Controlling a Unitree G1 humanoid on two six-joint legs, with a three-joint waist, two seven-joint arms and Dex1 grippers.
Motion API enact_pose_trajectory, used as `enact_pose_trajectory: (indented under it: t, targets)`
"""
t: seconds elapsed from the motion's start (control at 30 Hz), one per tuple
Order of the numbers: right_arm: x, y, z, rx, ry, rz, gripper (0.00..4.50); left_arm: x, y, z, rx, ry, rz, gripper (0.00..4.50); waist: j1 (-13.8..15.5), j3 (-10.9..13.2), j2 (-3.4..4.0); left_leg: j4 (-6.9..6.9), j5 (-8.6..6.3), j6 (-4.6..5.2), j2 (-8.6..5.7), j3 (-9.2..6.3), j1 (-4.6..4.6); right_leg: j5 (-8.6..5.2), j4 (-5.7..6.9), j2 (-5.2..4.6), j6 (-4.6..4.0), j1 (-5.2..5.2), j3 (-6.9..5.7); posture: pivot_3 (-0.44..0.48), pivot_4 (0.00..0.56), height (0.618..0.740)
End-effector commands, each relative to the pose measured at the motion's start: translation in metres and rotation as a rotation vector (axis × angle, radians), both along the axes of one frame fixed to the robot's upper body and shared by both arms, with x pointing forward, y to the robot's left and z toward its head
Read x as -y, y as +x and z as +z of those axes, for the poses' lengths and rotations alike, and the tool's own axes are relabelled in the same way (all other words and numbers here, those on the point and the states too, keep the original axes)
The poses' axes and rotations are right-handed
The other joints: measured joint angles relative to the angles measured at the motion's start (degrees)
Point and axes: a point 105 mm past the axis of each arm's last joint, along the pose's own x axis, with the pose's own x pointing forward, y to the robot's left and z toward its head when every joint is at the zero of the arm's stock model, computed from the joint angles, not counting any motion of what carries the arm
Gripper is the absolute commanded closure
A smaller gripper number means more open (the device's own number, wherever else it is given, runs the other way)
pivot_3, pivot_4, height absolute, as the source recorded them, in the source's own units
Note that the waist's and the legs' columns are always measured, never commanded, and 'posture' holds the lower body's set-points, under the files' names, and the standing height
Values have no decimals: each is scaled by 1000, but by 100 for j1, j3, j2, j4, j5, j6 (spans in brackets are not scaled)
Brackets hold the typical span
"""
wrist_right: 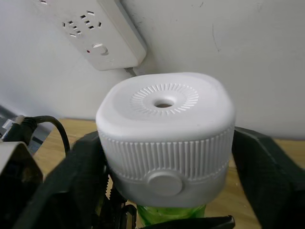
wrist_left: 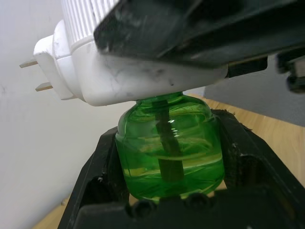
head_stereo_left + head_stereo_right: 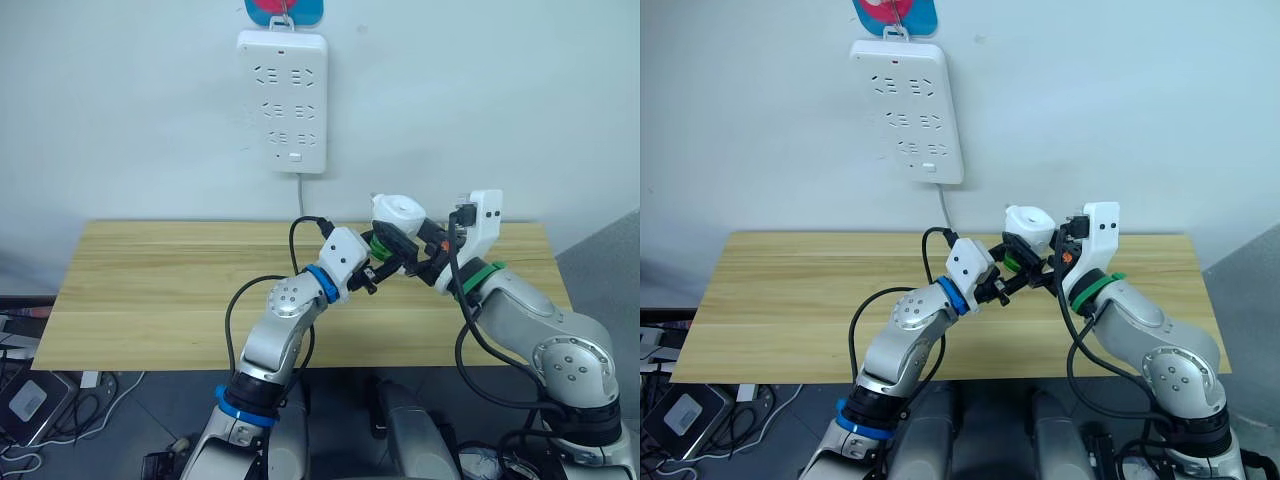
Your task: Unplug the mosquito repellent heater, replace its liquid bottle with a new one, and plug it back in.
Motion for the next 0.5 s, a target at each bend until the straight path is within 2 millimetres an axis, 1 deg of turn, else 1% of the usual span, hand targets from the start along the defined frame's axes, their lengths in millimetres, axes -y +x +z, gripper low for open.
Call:
enact_pose_trajectory:
  t: [0.03,0.07,0.13,0.2,0.27,0.3,0.33,0.4,0.43,0.47,0.5]
  targets:
    - [-1,-3,10,50,13,7,1531,4,-8,14,42,-40,-32,2223,3,-1,0,0,0,0,0,0,0,0,0,0,0,0,0,187,288,740]
    - [-1,-3,11,52,13,4,1531,4,-9,14,39,-43,-34,2223,5,-1,0,0,0,0,0,0,0,0,0,0,0,0,0,187,288,740]
    - [1,-2,11,56,15,-12,1531,3,-11,13,31,-47,-43,1480,9,-2,0,0,0,0,0,0,0,0,0,0,0,0,0,187,288,740]
    - [5,0,11,61,12,-37,1531,-2,-13,13,25,-50,-41,898,10,-2,0,0,0,0,0,0,0,0,0,-1,0,0,1,194,284,740]
    - [10,2,10,69,1,-63,1531,-12,-13,12,21,-51,-20,234,21,-10,2,-1,0,0,0,0,0,0,0,-1,0,0,0,196,283,740]
    - [14,3,9,75,-10,-80,1531,-19,-13,12,29,-48,4,13,27,-16,4,-1,0,0,0,0,0,0,0,-1,-1,-1,-1,204,284,740]
    - [18,5,8,78,-16,-102,1531,-28,-14,12,47,-39,33,0,28,-22,8,-1,0,0,1,-1,0,0,0,-1,-1,-1,-1,211,286,740]
    - [27,8,6,86,-35,-143,1531,-52,-12,18,117,-20,121,0,30,-28,8,-2,0,0,2,0,2,0,1,-1,-1,-1,0,216,286,740]
    - [31,10,5,90,-43,-160,1531,-67,-8,26,167,-10,179,0,30,-29,7,-2,0,0,2,0,3,0,2,-1,-1,-1,-1,223,287,740]
    - [34,11,5,95,-48,-169,1531,-77,-6,31,200,-4,215,0,41,-29,8,-1,1,0,3,0,4,1,4,-1,-1,-1,-1,229,288,740]
    - [37,13,5,99,-52,-180,1531,-89,-1,41,250,3,264,0,50,-29,8,-1,2,1,4,0,5,2,6,-1,-4,-1,-2,233,288,740]
